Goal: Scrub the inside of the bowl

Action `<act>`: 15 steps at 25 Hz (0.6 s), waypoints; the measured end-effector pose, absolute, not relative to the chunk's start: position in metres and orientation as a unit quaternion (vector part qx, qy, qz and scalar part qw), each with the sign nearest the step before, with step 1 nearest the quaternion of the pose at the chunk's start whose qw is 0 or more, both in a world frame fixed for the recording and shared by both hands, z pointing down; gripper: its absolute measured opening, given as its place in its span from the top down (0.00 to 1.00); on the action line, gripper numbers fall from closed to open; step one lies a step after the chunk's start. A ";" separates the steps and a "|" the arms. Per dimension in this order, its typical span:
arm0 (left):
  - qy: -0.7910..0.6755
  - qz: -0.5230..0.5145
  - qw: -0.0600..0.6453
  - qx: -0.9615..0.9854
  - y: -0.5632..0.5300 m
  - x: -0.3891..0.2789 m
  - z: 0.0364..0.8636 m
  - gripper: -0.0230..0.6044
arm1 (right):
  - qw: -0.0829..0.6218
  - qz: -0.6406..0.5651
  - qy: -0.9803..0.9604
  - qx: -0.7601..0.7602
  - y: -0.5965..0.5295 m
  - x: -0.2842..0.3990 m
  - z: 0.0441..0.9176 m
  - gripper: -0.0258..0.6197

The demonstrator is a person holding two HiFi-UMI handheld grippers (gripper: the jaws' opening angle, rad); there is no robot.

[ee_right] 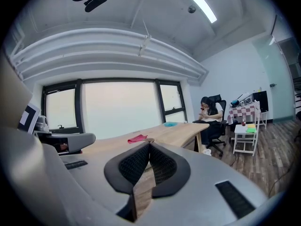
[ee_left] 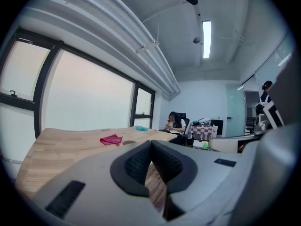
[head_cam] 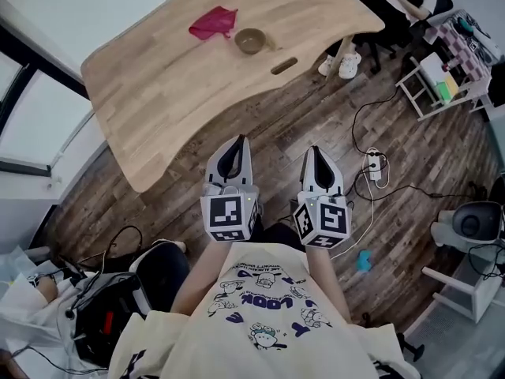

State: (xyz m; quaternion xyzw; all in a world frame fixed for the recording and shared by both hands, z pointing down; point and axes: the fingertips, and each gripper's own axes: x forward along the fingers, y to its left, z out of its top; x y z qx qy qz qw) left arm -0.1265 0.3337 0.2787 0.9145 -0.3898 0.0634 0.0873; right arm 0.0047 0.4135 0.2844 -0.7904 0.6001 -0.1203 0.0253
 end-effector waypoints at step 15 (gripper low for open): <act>-0.404 0.073 0.110 0.905 0.262 -0.097 0.297 0.92 | 0.015 -0.142 0.606 -0.783 0.342 0.036 0.297 0.97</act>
